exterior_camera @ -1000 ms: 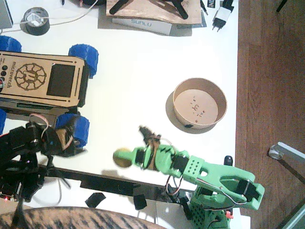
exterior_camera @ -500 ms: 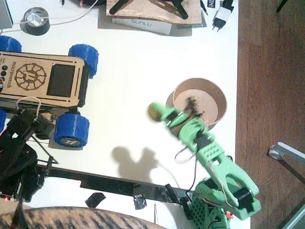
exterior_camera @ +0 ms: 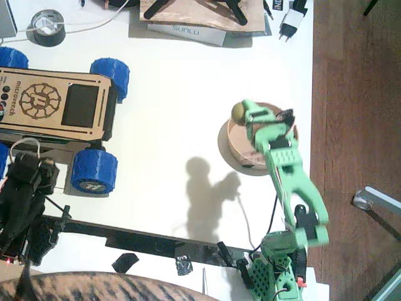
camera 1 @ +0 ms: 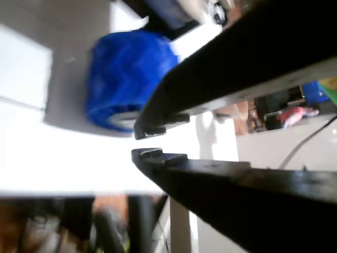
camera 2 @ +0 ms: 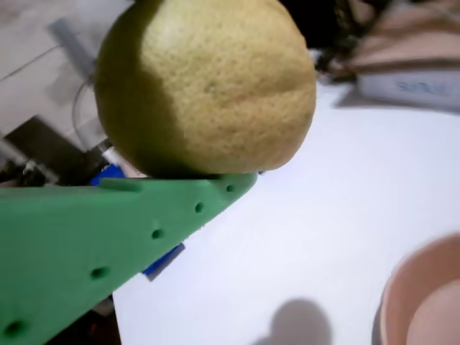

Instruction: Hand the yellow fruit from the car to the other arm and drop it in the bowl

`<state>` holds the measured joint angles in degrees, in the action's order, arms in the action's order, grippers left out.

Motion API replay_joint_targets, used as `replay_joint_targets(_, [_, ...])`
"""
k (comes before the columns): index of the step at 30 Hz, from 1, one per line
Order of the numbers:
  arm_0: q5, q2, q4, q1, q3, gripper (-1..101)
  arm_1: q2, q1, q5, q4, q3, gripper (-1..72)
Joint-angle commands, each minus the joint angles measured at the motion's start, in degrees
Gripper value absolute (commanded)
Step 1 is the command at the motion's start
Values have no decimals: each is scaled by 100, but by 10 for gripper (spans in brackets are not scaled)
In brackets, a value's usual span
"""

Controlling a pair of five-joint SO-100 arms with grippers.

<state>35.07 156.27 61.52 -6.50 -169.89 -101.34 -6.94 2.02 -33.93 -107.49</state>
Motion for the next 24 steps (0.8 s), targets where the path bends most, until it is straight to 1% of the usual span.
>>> replay_joint_targets(1, [-44, 132, -281, 299, -334, 1, 501, 141, 290, -237, 1090, -2])
replay_joint_targets(8, [-44, 316, -185, 466, -404, 1, 1705, 255, 756, -914, 2399, -2])
replay_joint_targets(12, [-44, 378, -114, 466, -413, 1, 2250, 413, 861, -1037, 2856, -2])
replay_joint_targets(20, [-44, 457, -53, 466, -422, 1, 3217, 729, 1116, -1802, 3841, -2])
replay_joint_targets(24, [-44, 457, -53, 466, -422, 1, 3393, 888, 1178, -2004, 3990, -2])
